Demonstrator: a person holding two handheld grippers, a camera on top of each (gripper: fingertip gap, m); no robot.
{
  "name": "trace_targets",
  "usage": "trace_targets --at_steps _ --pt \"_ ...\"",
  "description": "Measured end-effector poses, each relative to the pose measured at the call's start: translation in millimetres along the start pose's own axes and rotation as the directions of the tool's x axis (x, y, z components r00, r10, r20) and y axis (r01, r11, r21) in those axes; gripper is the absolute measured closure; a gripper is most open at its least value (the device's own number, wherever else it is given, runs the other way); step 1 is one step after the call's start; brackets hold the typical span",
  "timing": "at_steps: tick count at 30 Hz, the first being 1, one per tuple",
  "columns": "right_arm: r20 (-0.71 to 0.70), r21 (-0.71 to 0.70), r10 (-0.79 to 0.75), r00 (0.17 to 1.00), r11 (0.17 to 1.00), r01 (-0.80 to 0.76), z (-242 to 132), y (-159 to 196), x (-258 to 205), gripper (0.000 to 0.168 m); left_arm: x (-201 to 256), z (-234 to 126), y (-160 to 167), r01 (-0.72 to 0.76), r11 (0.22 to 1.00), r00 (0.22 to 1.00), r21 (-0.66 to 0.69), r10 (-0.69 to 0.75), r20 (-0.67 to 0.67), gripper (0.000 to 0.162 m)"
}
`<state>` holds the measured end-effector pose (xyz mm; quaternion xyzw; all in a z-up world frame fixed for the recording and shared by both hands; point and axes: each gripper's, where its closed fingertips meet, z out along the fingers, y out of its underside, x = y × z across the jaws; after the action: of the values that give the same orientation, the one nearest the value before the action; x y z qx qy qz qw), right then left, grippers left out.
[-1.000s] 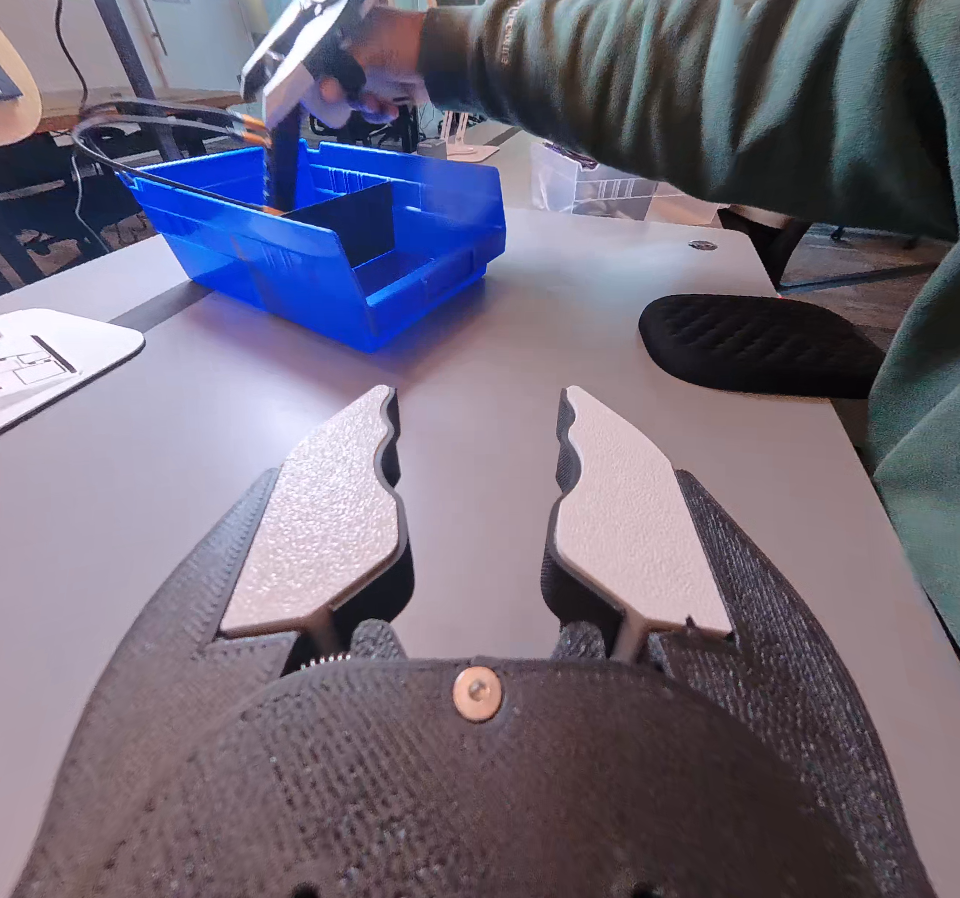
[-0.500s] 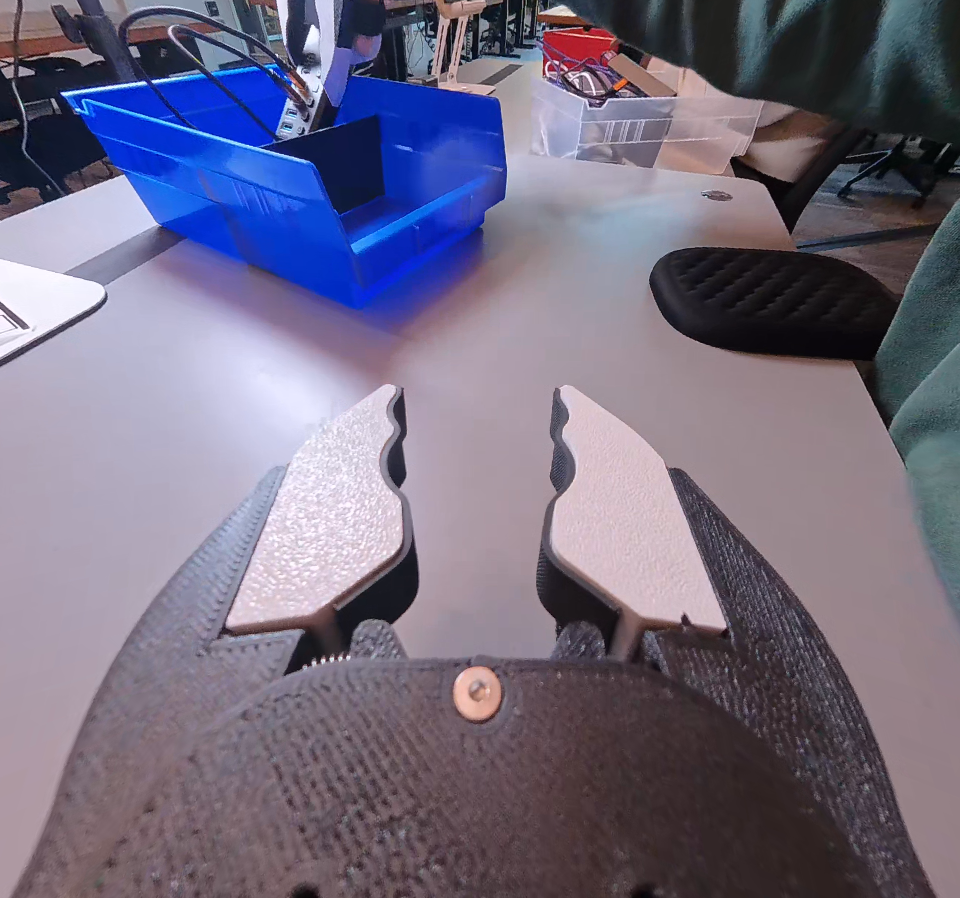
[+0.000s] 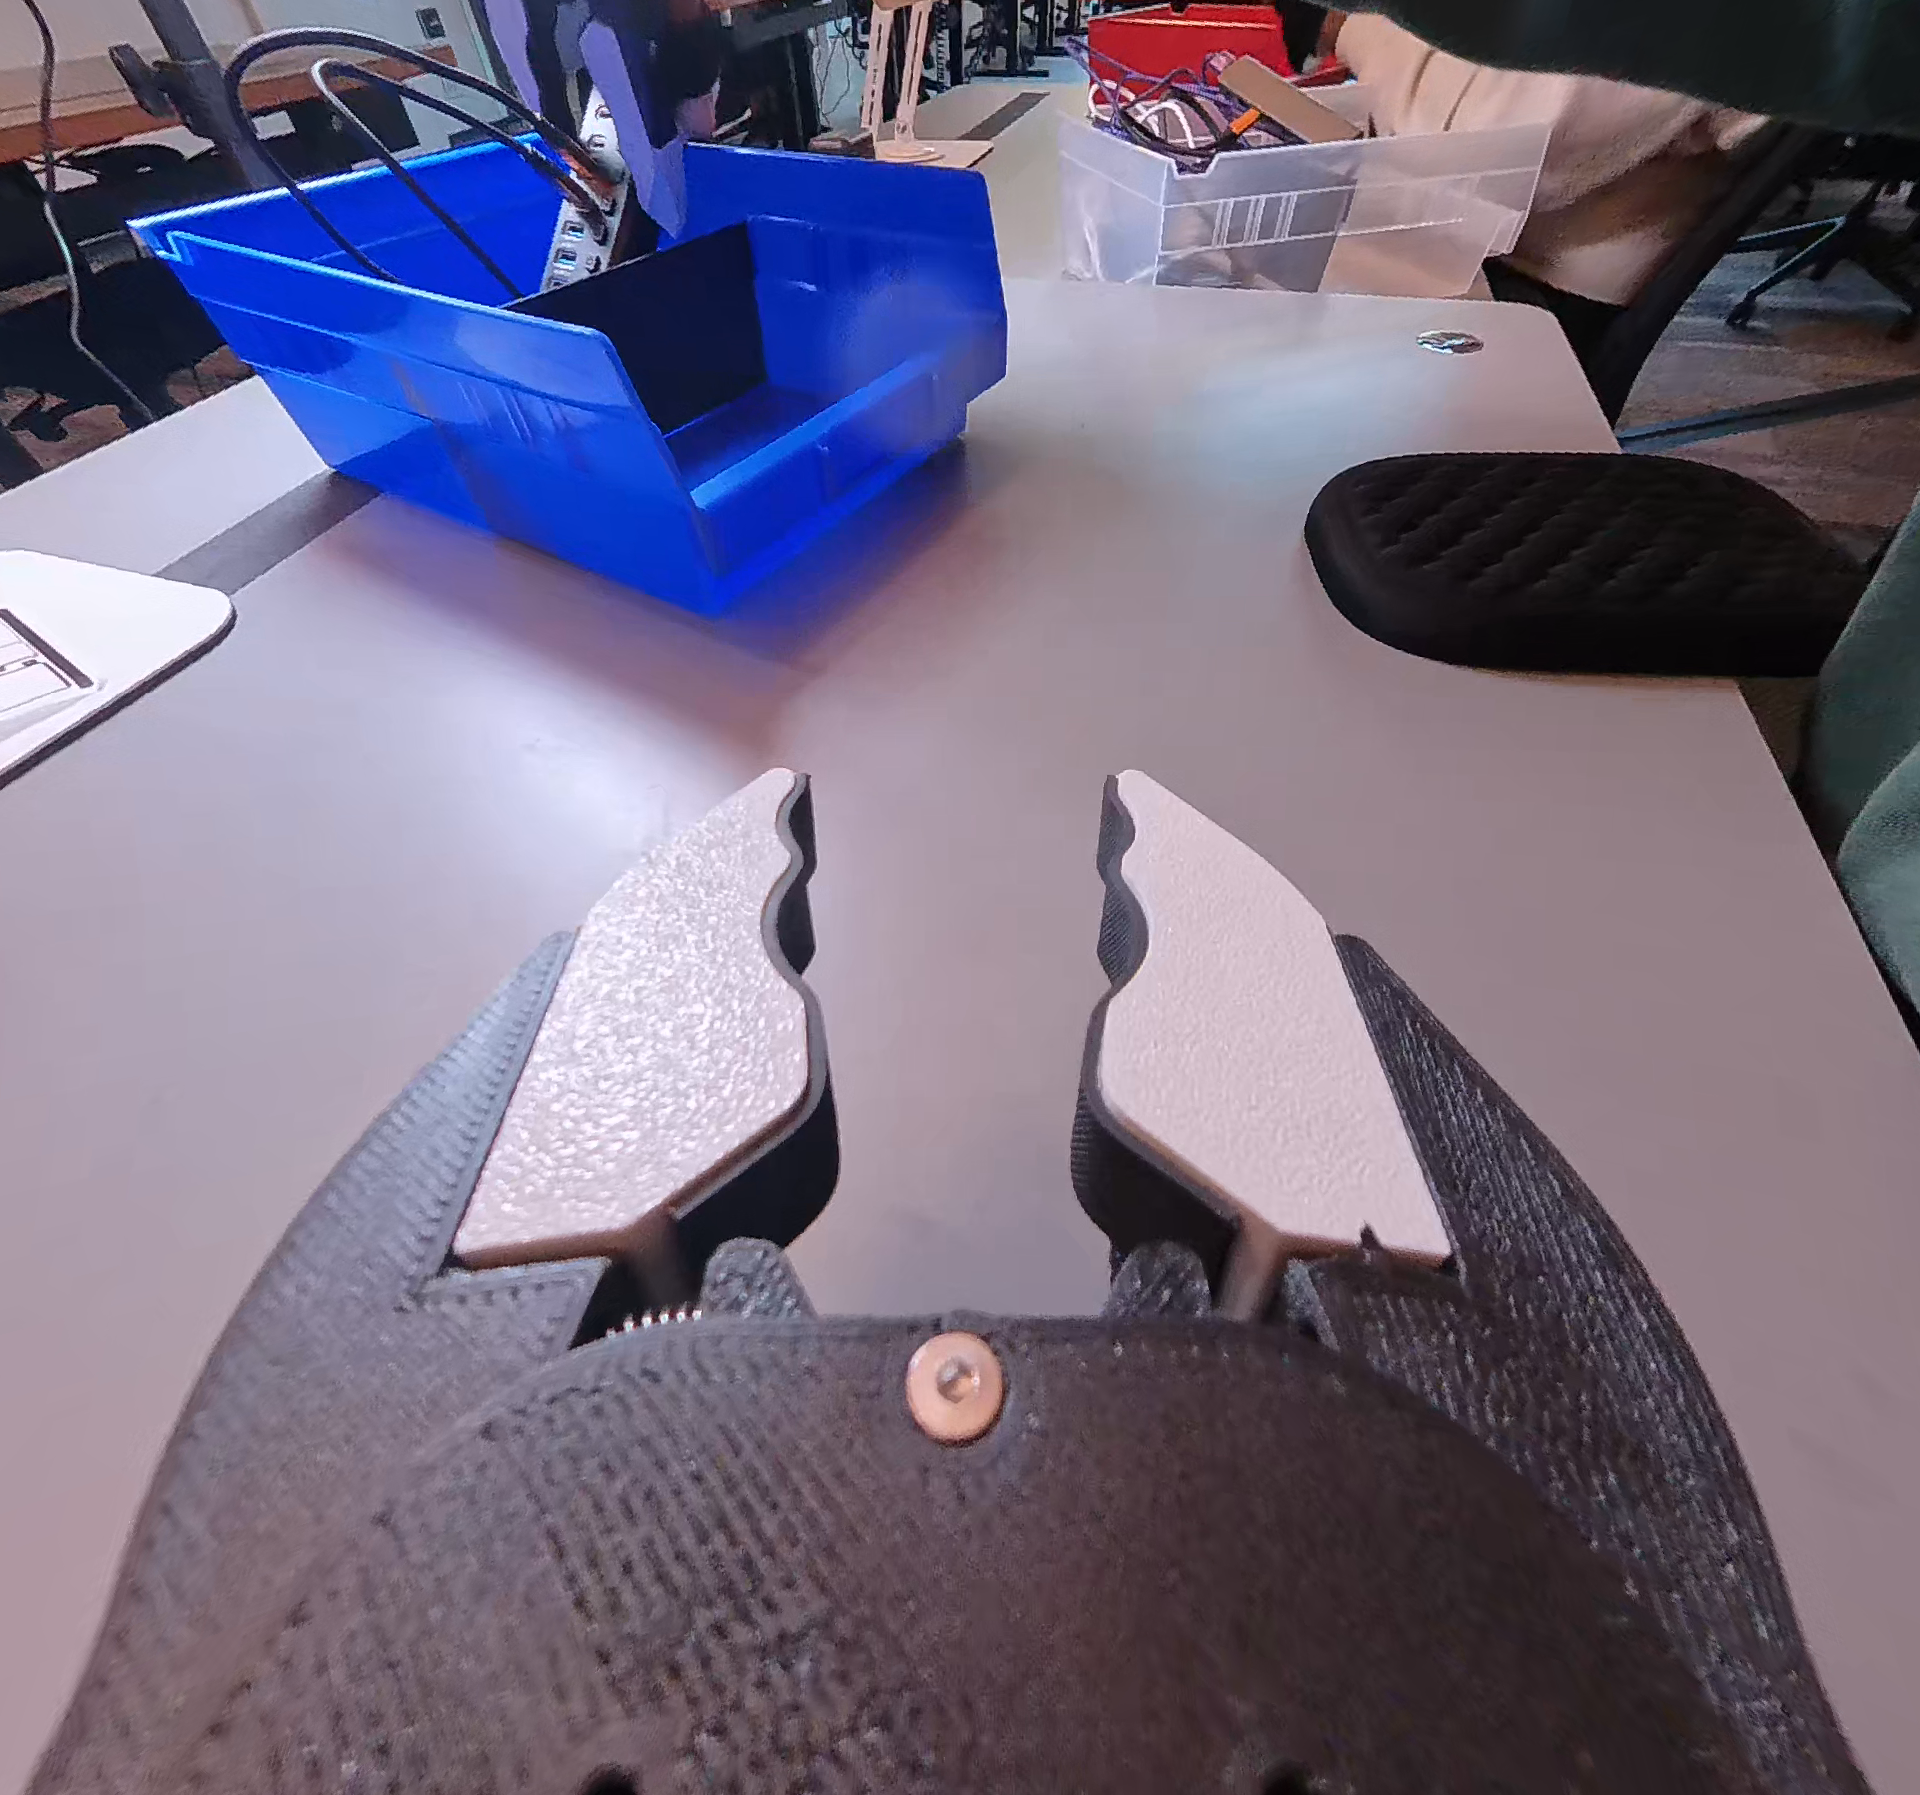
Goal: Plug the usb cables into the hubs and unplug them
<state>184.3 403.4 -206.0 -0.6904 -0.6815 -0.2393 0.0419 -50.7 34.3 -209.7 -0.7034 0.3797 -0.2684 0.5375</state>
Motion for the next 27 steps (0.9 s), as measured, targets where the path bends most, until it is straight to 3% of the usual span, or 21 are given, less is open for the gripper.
trace_targets --at_steps 6,9,14,16,22,27 --pt "0.056 -0.009 -0.069 0.996 0.998 0.069 0.3 -3.1 3.8 0.109 0.5 -2.2 -1.3 -0.019 1.000 1.000 -0.003 0.019 -0.003 0.110" --pt "0.059 0.173 -0.006 0.998 0.985 -0.004 -8.9 -21.1 10.4 0.110 0.7 -1.9 -0.3 -0.011 1.000 1.000 -0.004 0.011 -0.014 0.110" --pt "0.071 0.435 0.092 0.993 0.893 -0.114 -19.7 -60.9 22.2 0.110 0.6 0.5 5.9 -0.005 1.000 1.000 -0.026 0.005 -0.024 0.110" --pt "0.082 0.432 0.089 0.993 0.894 -0.116 -10.5 -68.8 20.3 0.110 0.1 0.6 6.5 -0.005 1.000 1.000 -0.028 0.005 -0.023 0.110" --pt "0.012 0.237 0.048 0.999 0.970 -0.050 35.1 -65.6 10.8 0.111 -3.2 -0.7 6.4 -0.001 1.000 1.000 -0.024 0.000 -0.012 0.110" --pt "-0.020 0.357 0.165 0.986 0.923 -0.147 -6.4 -54.1 18.4 0.105 -13.3 -12.9 -9.8 0.024 0.999 0.999 0.028 -0.025 0.035 0.111"
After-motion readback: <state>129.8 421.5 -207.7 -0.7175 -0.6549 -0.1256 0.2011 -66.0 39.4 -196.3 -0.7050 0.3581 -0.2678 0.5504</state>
